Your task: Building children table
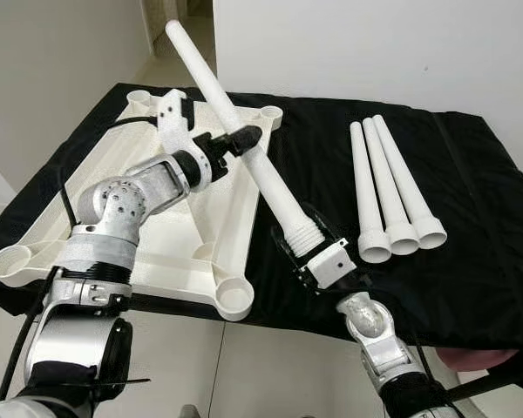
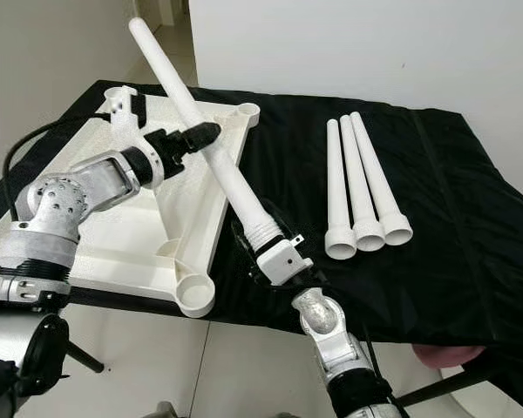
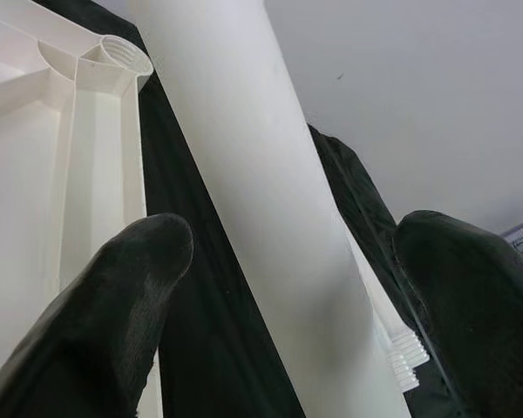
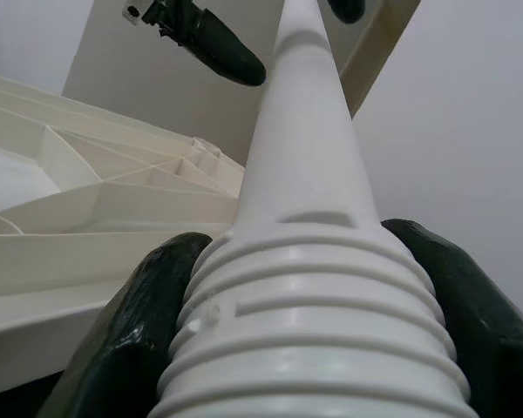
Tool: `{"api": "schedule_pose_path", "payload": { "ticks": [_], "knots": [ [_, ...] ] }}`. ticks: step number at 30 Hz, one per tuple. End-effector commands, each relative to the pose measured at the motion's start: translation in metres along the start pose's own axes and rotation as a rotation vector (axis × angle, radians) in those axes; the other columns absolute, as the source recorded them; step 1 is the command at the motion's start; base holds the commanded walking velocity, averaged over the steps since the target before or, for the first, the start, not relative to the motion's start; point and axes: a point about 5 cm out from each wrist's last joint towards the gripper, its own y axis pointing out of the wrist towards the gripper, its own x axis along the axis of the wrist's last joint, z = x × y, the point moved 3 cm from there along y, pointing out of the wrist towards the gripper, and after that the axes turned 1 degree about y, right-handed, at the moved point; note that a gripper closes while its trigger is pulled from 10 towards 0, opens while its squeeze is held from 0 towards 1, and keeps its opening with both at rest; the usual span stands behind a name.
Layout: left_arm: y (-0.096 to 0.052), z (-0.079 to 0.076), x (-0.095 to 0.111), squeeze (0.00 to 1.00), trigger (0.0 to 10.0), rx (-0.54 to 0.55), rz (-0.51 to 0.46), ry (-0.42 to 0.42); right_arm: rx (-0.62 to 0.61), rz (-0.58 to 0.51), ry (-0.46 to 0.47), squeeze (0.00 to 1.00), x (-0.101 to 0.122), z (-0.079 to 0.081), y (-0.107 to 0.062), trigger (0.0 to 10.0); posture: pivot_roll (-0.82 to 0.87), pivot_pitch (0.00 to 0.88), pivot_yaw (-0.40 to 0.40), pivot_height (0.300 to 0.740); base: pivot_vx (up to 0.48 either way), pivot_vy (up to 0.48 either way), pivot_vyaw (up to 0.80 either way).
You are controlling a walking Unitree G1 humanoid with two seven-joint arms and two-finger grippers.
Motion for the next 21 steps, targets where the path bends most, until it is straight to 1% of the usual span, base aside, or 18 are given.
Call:
{"api": "schedule_pose_path", "payload": {
  "ticks": [1, 2, 4, 8, 9, 11, 19, 20, 21],
  "knots": [
    [-0.002, -0.02, 0.005, 0.0, 10.0, -0.248, 0.002, -0.008, 0.014, -0.044, -0.034, 0.0, 0.008, 0.003, -0.001, 10.0, -0.05, 0.0, 0.019, 0.74, 0.0, 0.0, 0.0],
    [-0.002, -0.02, 0.005, 0.0, 10.0, -0.248, 0.002, -0.008, 0.014, -0.044, -0.034, 0.0, 0.008, 0.003, -0.001, 10.0, -0.05, 0.0, 0.019, 0.74, 0.0, 0.0, 0.0],
    [0.0, -0.019, 0.004, 0.0, 10.0, -0.236, 0.023, -0.025, 0.03, -0.058, -0.066, 0.0, 0.009, 0.005, -0.001, 10.0, -0.05, 0.0, 0.019, 0.74, 0.0, 0.0, 0.0],
    [0.001, -0.019, 0.002, 0.0, 10.0, -0.234, 0.034, -0.03, 0.028, -0.062, -0.073, 0.0, 0.009, 0.005, 0.0, 10.0, -0.05, 0.0, 0.019, 0.74, 0.0, 0.0, 0.0],
    [0.002, -0.019, -0.003, 0.0, 10.0, -0.23, 0.051, -0.026, 0.032, -0.073, -0.084, 0.0, 0.011, 0.006, 0.001, 10.0, -0.05, 0.0, 0.022, 0.74, 0.0, 0.0, 0.0],
    [0.002, -0.019, -0.005, 0.0, 10.0, -0.228, 0.063, -0.025, 0.034, -0.083, -0.096, 0.0, 0.012, 0.007, 0.002, 10.0, -0.05, 0.0, 0.022, 0.74, 0.0, 0.0, 0.0],
    [0.003, -0.019, -0.006, 0.0, 10.0, -0.226, 0.063, -0.034, 0.055, -0.091, -0.121, 0.0, 0.012, 0.011, 0.0, 10.0, -0.04, 0.0, 0.019, 0.74, 0.0, 0.0, 0.0],
    [0.003, -0.017, -0.006, 0.0, 2.5, -0.216, 0.063, -0.046, 0.06, -0.091, -0.131, 0.0, 0.011, 0.011, 0.0, 10.0, -0.04, 0.0, 0.019, 0.74, 0.0, 0.0, 0.0],
    [0.003, -0.017, -0.006, 0.0, 2.5, -0.216, 0.063, -0.046, 0.06, -0.091, -0.131, 0.0, 0.011, 0.011, 0.0, 10.0, -0.04, 0.0, 0.019, 0.74, 0.0, 0.0, 0.0]
  ]
}}
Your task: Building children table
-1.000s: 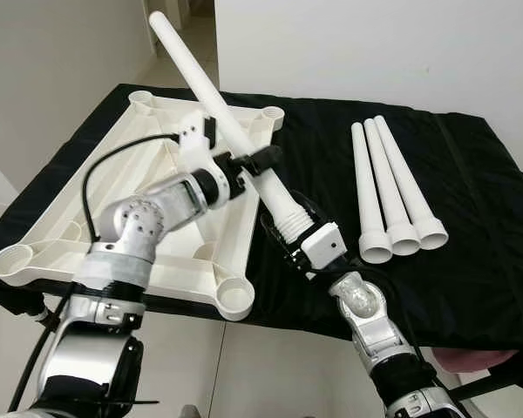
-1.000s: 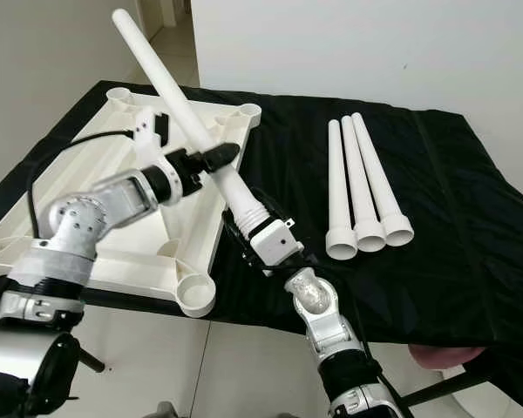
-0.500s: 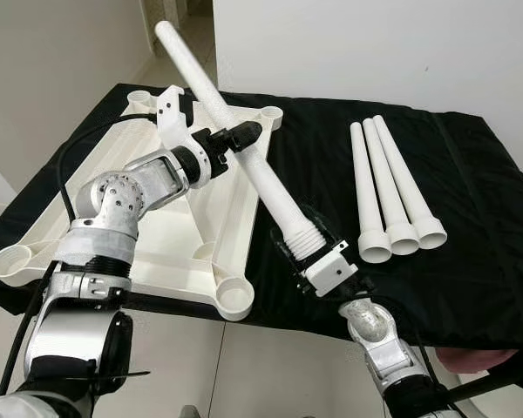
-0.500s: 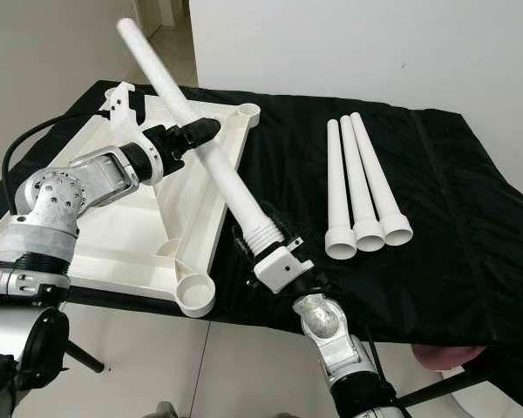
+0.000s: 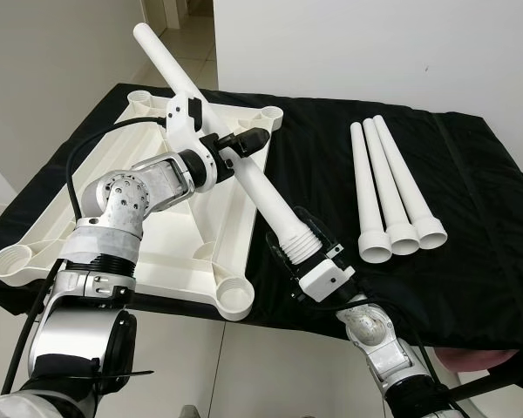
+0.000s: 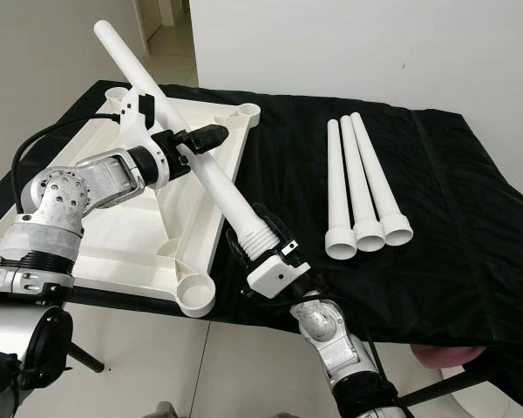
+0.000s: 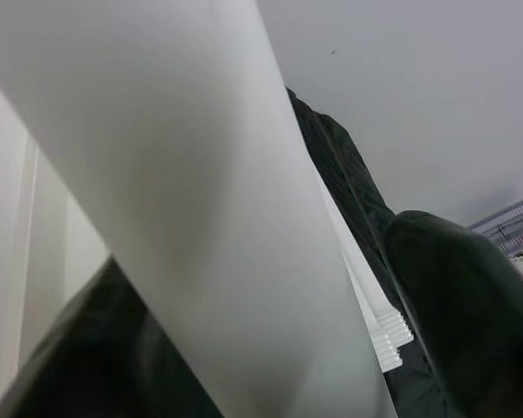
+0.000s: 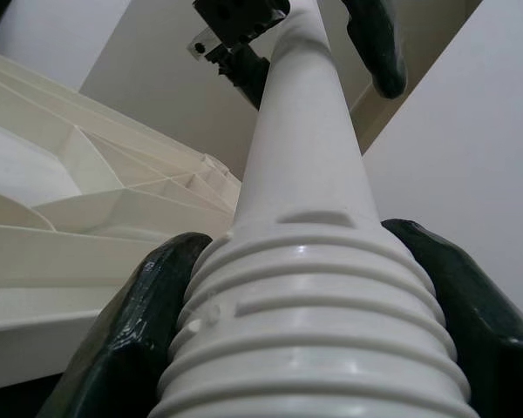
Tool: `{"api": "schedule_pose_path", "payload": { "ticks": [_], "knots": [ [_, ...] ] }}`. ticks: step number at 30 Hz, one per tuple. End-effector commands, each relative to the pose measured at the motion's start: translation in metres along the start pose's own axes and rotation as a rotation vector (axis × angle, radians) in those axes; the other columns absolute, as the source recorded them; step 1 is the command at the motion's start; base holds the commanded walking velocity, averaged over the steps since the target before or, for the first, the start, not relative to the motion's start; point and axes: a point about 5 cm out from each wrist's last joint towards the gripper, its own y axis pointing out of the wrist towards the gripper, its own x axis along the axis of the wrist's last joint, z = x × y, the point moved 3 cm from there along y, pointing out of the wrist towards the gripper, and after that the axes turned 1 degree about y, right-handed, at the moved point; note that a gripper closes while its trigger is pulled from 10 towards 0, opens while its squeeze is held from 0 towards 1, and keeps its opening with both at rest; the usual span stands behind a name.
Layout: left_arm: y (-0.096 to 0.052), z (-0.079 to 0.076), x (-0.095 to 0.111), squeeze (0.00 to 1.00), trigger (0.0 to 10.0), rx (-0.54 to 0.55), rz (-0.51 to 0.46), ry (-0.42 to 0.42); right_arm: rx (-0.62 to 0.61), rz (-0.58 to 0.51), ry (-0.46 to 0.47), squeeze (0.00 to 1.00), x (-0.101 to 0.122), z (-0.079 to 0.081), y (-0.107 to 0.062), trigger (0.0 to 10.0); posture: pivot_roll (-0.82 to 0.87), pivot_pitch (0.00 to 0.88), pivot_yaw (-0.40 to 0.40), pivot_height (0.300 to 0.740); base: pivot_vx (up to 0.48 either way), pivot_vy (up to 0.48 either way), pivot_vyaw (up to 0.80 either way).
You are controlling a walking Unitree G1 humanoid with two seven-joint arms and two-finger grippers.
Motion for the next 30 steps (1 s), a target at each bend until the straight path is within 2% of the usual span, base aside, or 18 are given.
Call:
{"api": "schedule_pose_path", "payload": {
  "ticks": [1, 2, 3, 8, 19, 20, 25, 26, 28, 29, 30],
  "knots": [
    [-0.001, -0.014, 0.0, 0.0, 2.5, -0.199, 0.01, -0.017, 0.003, -0.029, -0.019, 0.0, 0.003, 0.0, 0.003, 10.0, -0.04, 0.0, 0.019, 0.74, 0.0, 0.0, 0.0],
    [-0.001, -0.014, 0.0, 0.0, 2.5, -0.199, 0.01, -0.017, 0.003, -0.029, -0.019, 0.0, 0.003, 0.0, 0.003, 10.0, -0.04, 0.0, 0.019, 0.74, 0.0, 0.0, 0.0],
    [-0.001, -0.012, 0.0, 0.0, 0.0, -0.192, 0.006, -0.027, 0.003, -0.03, -0.029, 0.0, 0.003, 0.0, 0.003, 10.0, -0.04, 0.0, 0.018, 0.74, 0.0, 0.0, 0.0],
    [-0.001, -0.007, 0.005, 0.0, 0.0, -0.167, -0.024, -0.064, -0.007, -0.026, -0.038, 0.0, 0.001, -0.002, 0.003, 10.0, -0.04, 0.0, 0.014, 0.74, 0.0, 0.0, 0.0],
    [-0.001, -0.005, 0.007, 0.0, 0.0, -0.159, -0.032, -0.076, -0.012, -0.026, -0.041, 0.0, 0.001, -0.002, 0.003, 10.0, -0.03, 0.0, 0.013, 0.74, 0.0, 0.0, 0.0],
    [-0.001, -0.002, 0.009, 0.0, 0.0, -0.14, -0.046, -0.084, -0.024, -0.023, -0.014, 1.0, 0.0, -0.003, 0.003, 10.0, -0.03, 0.0, 0.008, 0.74, 0.0, 0.0, 0.0],
    [-0.001, 0.001, 0.01, 0.0, 0.0, -0.123, -0.057, -0.09, -0.034, -0.022, 0.009, 1.0, 0.0, -0.004, 0.004, 10.0, -0.03, 0.0, 0.008, 0.74, 0.0, 0.0, 0.0],
    [0.0, 0.003, 0.012, 0.0, 1.6, -0.108, -0.071, -0.104, -0.041, -0.021, 0.033, 1.0, 0.0, -0.005, 0.004, 10.0, -0.03, 0.0, 0.004, 0.74, 0.0, 0.0, 0.0],
    [0.0, 0.003, 0.012, 0.0, 1.6, -0.108, -0.071, -0.104, -0.041, -0.021, 0.033, 1.0, 0.0, -0.005, 0.004, 10.0, -0.03, 0.0, 0.004, 0.74, 0.0, 0.0, 0.0],
    [-0.001, 0.006, 0.022, 0.0, 10.0, -0.09, -0.125, -0.12, -0.076, -0.01, 0.085, 1.0, -0.001, -0.009, 0.006, 10.0, -0.04, 0.0, -0.002, 0.74, 0.0, 0.0, 0.0],
    [-0.002, 0.007, 0.032, 0.0, 10.0, -0.079, -0.182, -0.126, -0.096, 0.017, 0.153, 1.0, -0.003, -0.011, 0.008, 10.0, -0.04, 0.0, -0.002, 0.74, 0.0, 0.0, 0.0]
  ]
}}
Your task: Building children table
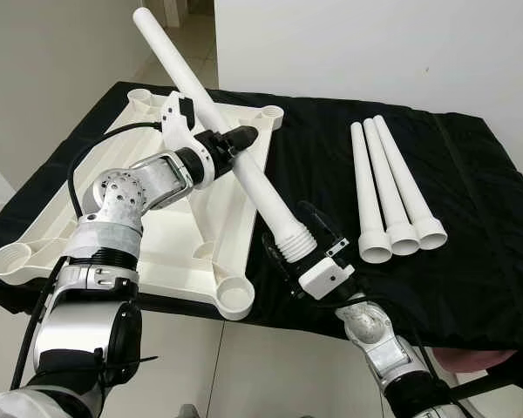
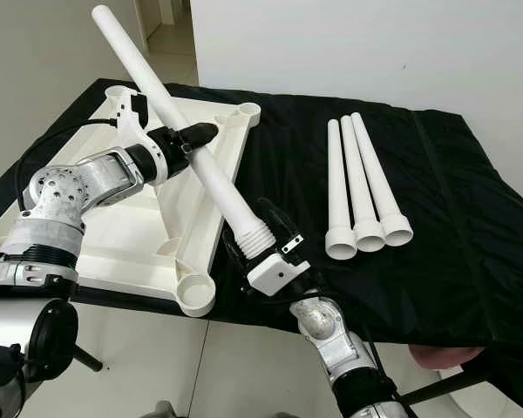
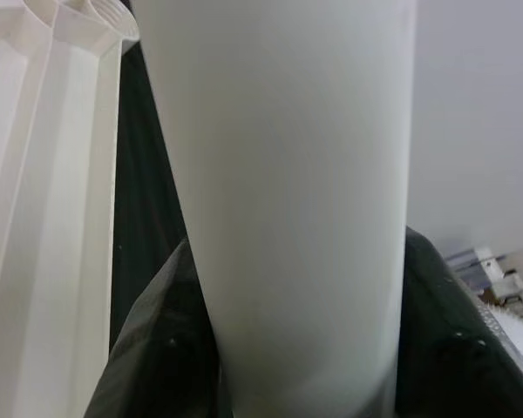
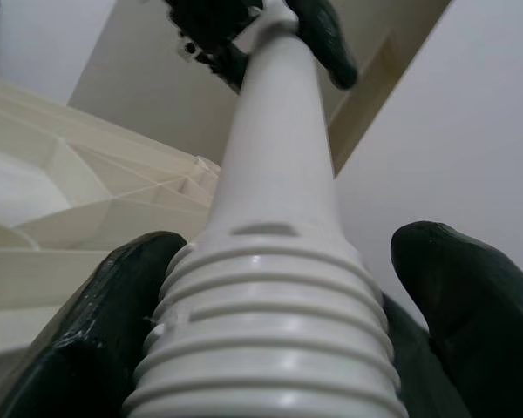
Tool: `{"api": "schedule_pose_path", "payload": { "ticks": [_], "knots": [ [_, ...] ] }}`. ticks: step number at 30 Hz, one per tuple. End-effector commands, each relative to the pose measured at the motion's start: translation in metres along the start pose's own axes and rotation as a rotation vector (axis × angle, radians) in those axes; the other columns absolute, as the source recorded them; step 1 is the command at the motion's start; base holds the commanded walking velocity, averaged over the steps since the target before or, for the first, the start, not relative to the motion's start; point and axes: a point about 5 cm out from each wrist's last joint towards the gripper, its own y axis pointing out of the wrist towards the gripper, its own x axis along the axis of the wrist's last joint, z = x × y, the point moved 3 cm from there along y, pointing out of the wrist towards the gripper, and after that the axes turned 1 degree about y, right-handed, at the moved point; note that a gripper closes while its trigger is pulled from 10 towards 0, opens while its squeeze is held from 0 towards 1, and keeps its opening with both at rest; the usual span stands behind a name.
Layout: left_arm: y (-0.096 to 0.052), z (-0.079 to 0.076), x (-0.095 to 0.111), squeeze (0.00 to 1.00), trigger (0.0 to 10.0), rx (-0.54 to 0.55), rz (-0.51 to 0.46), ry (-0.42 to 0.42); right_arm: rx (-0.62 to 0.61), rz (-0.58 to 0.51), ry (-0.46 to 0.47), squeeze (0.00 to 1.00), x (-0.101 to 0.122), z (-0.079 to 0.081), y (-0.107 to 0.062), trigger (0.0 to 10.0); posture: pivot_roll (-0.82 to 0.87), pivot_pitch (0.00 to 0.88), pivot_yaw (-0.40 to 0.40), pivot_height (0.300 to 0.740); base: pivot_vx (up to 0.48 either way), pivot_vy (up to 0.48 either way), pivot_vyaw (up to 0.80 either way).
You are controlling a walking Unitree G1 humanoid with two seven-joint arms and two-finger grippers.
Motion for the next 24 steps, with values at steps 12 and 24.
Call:
{"api": "schedule_pose_path", "payload": {
  "ticks": [12, 24],
  "knots": [
    [-0.005, -0.019, 0.046, 0.0, 10.0, -0.107, -0.206, 0.096, -0.05, 0.076, 0.266, 0.0, -0.003, -0.007, 0.008, 10.0, -0.04, 0.0, -0.008, 0.74, 0.0, 0.0, 0.0],
    [-0.01, -0.035, 0.061, 0.0, 10.0, -0.099, -0.285, 0.309, -0.107, 0.127, 0.331, 0.0, -0.01, -0.029, 0.012, 10.0, -0.04, 0.0, -0.024, 0.74, 0.0, 0.0, 0.0]
  ]
}}
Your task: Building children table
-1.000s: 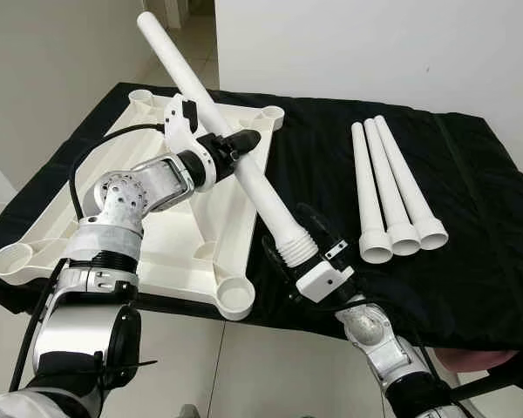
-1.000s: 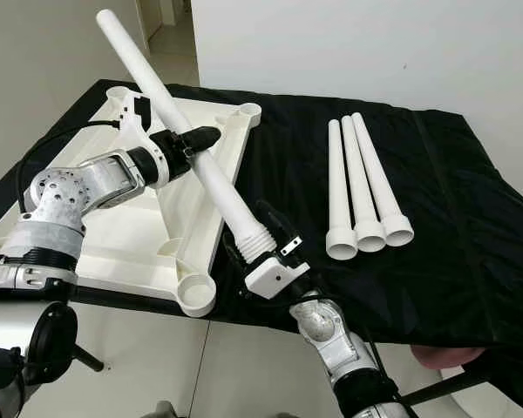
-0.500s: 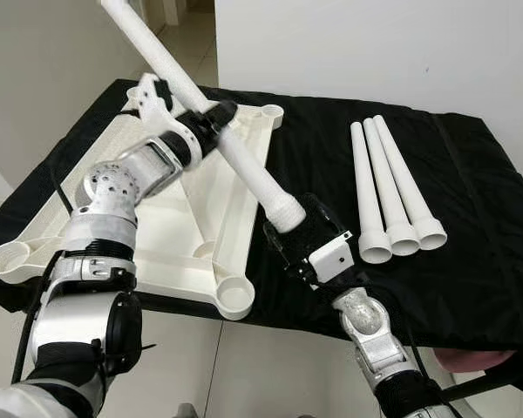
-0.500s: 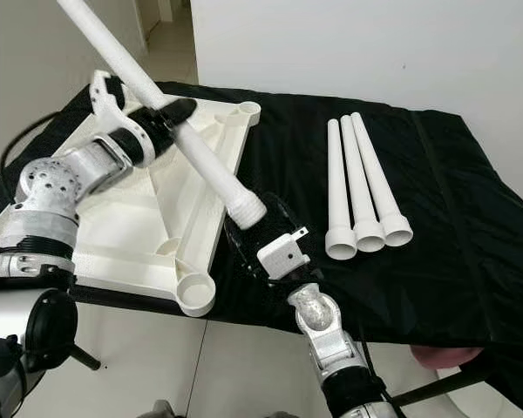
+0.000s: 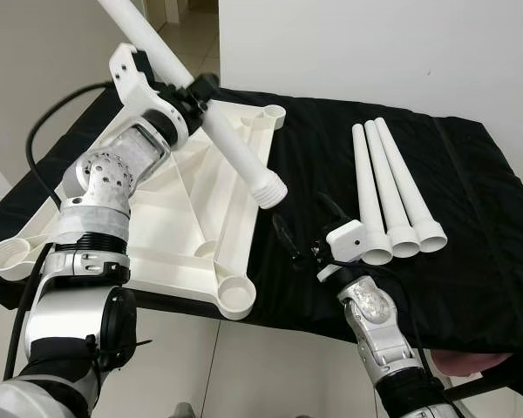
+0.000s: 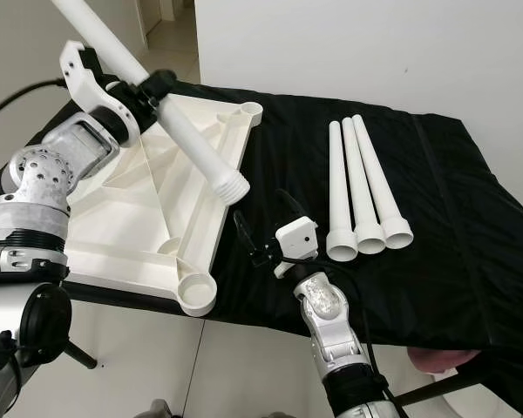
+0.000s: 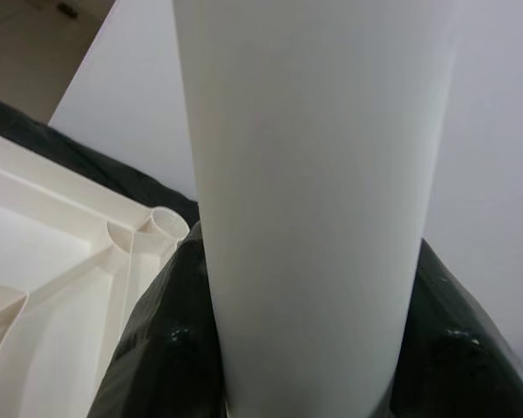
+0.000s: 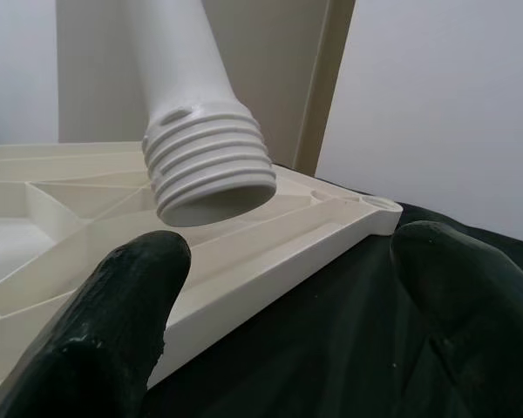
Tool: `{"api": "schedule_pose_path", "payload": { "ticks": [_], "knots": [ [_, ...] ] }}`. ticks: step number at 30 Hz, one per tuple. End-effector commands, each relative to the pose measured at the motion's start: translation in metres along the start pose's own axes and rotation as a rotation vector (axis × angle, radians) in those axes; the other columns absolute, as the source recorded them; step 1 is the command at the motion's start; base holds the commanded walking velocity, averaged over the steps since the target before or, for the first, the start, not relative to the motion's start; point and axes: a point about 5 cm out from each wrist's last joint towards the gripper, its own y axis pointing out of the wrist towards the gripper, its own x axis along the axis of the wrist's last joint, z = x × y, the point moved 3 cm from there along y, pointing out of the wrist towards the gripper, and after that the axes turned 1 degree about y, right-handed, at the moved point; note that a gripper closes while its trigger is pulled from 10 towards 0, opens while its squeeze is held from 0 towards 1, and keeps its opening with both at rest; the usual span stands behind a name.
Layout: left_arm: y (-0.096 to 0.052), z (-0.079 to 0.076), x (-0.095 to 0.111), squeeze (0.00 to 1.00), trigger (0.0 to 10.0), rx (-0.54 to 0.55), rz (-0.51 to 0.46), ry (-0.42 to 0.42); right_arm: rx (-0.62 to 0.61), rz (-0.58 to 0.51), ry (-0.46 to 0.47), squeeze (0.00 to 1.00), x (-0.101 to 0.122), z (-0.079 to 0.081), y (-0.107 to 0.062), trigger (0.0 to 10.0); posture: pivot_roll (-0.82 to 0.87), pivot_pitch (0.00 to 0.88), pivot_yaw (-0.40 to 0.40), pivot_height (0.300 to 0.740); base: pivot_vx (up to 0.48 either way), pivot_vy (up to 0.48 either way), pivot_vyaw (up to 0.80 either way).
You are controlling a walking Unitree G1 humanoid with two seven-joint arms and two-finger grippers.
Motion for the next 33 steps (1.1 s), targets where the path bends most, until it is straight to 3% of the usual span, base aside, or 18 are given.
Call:
{"api": "schedule_pose_path", "payload": {
  "ticks": [1, 6, 7, 10, 11, 12, 13, 14, 15, 18, 19, 21, 22, 29, 33],
  "knots": [
    [0.0, -0.025, 0.004, 0.0, 10.0, -0.143, -0.035, 0.127, -0.036, 0.034, -0.027, 0.0, 0.002, -0.015, 0.009, 10.0, -0.04, 0.0, -0.027, 0.74, 0.0, 0.0, 0.0],
    [0.0, -0.025, 0.004, 0.0, 10.0, -0.143, -0.035, 0.127, -0.036, 0.034, -0.027, 0.0, 0.002, -0.015, 0.009, 10.0, -0.04, 0.0, -0.027, 0.74, 0.0, 0.0, 0.0],
    [0.0, -0.036, -0.003, 0.0, 10.0, -0.148, -0.045, 0.217, -0.038, 0.061, -0.077, 0.0, 0.006, -0.024, 0.02, 10.0, -0.04, 0.0, -0.035, 0.74, 0.0, 0.0, 0.0],
    [0.0, -0.036, -0.003, 0.0, 10.0, -0.148, -0.045, 0.217, -0.038, 0.061, -0.077, 0.0, 0.006, -0.024, 0.02, 10.0, -0.04, 0.0, -0.035, 0.74, 0.0, 0.0, 0.0],
    [0.001, -0.049, -0.012, 0.0, 10.0, -0.149, -0.056, 0.318, -0.019, 0.101, -0.092, 0.0, 0.011, -0.03, 0.034, 10.0, -0.02, 0.0, -0.048, 0.74, 0.0, 0.0, 0.0],
    [0.001, -0.049, -0.012, 0.0, 10.0, -0.149, -0.056, 0.318, -0.019, 0.101, -0.092, 0.0, 0.011, -0.03, 0.034, 10.0, -0.02, 0.0, -0.048, 0.74, 0.0, 0.0, 0.0],
    [0.004, -0.064, -0.022, 0.0, 10.0, -0.163, -0.073, 0.422, 0.025, 0.143, -0.064, 0.0, 0.019, -0.034, 0.048, 10.0, -0.01, 0.0, -0.052, 0.74, 0.0, 0.0, 0.0],
    [0.004, -0.064, -0.022, 0.0, 10.0, -0.163, -0.073, 0.422, 0.025, 0.143, -0.064, 0.0, 0.019, -0.034, 0.048, 10.0, -0.01, 0.0, -0.052, 0.74, 0.0, 0.0, 0.0],
    [0.007, -0.075, -0.028, 0.0, 10.0, -0.179, -0.092, 0.497, 0.072, 0.163, -0.038, 0.0, 0.026, -0.034, 0.056, 10.0, -0.01, 0.0, -0.05, 0.74, 0.0, 0.0, 0.0],
    [0.007, -0.075, -0.028, 0.0, 10.0, -0.179, -0.092, 0.497, 0.072, 0.163, -0.038, 0.0, 0.026, -0.034, 0.056, 10.0, -0.01, 0.0, -0.05, 0.74, 0.0, 0.0, 0.0],
    [0.009, -0.084, -0.034, 0.0, 10.0, -0.198, -0.101, 0.543, 0.108, 0.178, -0.016, 0.0, 0.031, -0.033, 0.061, 10.0, -0.01, 0.0, -0.05, 0.74, 0.0, 0.0, 0.0],
    [0.009, -0.084, -0.034, 0.0, 10.0, -0.198, -0.101, 0.543, 0.108, 0.178, -0.016, 0.0, 0.031, -0.033, 0.061, 10.0, -0.01, 0.0, -0.05, 0.74, 0.0, 0.0, 0.0],
    [0.01, -0.093, -0.041, 0.0, 10.0, -0.225, -0.105, 0.582, 0.13, 0.183, 0.022, 0.0, 0.035, -0.03, 0.066, 10.0, -0.01, 0.0, -0.051, 0.74, 0.0, 0.0, 0.0],
    [0.011, -0.1, -0.046, 0.0, 10.0, -0.248, -0.103, 0.597, 0.144, 0.184, 0.046, 0.0, 0.037, -0.027, 0.07, 10.0, 0.0, 0.0, -0.05, 0.74, 0.0, 0.0, 0.0],
    [0.01, -0.12, -0.062, 0.0, 10.0, -0.314, -0.093, 0.589, 0.139, 0.2, 0.098, 0.0, 0.028, -0.011, 0.075, 10.0, -0.01, 0.0, -0.04, 0.74, 0.0, 0.0, 0.0]
  ]
}}
